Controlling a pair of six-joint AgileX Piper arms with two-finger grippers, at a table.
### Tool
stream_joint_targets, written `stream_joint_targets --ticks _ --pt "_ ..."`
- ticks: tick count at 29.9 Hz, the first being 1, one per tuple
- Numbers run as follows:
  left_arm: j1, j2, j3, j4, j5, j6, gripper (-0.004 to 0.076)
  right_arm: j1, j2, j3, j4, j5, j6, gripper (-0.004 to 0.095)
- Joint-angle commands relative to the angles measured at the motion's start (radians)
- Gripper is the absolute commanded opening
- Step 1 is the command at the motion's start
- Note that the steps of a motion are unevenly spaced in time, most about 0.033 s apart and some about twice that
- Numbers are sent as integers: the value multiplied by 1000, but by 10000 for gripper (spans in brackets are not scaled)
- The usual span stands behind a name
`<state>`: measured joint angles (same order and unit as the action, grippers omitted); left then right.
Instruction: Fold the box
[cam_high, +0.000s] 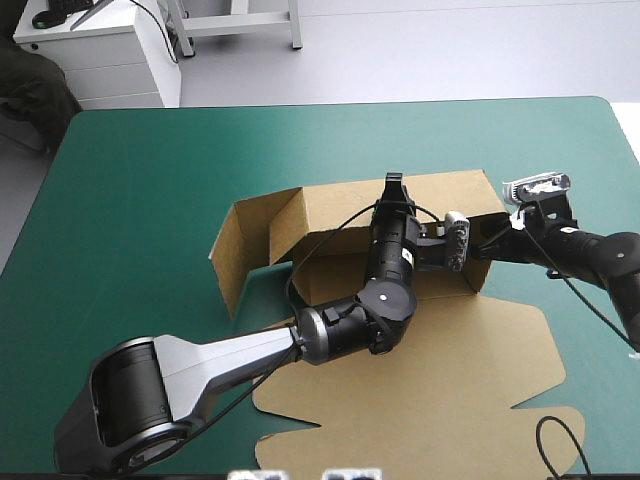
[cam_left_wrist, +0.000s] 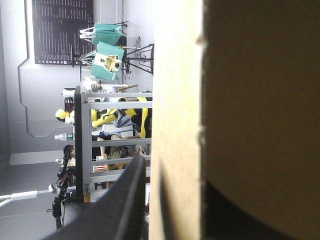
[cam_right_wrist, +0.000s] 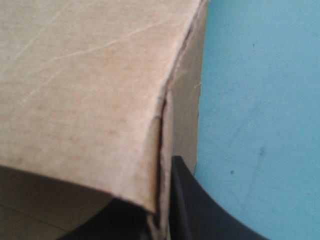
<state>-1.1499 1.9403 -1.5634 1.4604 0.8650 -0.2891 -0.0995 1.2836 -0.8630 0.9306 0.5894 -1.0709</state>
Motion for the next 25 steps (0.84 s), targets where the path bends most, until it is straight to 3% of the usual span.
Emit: stream_joint_targets --ticks 1,4,25 --pt "-4 -51 -31 52 22 -15 319 -2 -21 -30 37 -14 23 0" --pt "-6 -51 -31 52 42 -15 376 -2 -21 -30 13 -49 46 0" --pt "-152 -53 -31 86 171 -19 366 -2 -21 -30 -4 -99 64 0"
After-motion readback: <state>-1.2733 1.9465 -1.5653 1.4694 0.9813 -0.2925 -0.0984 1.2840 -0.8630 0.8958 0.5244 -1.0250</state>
